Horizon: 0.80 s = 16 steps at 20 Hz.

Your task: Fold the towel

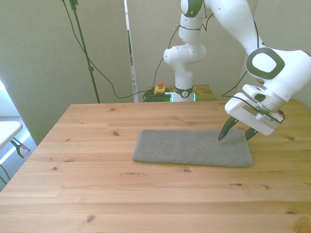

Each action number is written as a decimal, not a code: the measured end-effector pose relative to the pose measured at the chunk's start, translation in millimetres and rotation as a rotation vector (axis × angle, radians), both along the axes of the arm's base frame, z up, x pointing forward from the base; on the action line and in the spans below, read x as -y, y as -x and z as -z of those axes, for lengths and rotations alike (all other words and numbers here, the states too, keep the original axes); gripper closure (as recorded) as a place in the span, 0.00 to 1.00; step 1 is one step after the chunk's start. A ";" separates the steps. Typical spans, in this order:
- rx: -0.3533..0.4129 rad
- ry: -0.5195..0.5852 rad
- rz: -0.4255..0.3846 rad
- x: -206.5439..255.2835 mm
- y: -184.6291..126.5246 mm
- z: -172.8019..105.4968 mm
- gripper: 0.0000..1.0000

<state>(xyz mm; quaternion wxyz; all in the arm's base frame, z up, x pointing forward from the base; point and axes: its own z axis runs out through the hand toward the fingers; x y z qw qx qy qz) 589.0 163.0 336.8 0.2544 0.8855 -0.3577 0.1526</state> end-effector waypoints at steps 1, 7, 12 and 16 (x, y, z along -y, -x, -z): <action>0.002 -0.003 -0.003 -0.1 0.4 0.6 1.00; 0.014 -0.023 -0.011 3.6 4.4 3.0 1.00; 0.039 -0.044 -0.011 10.3 15.6 -12.4 1.00; 0.077 -0.088 0.009 24.8 24.1 -39.3 1.00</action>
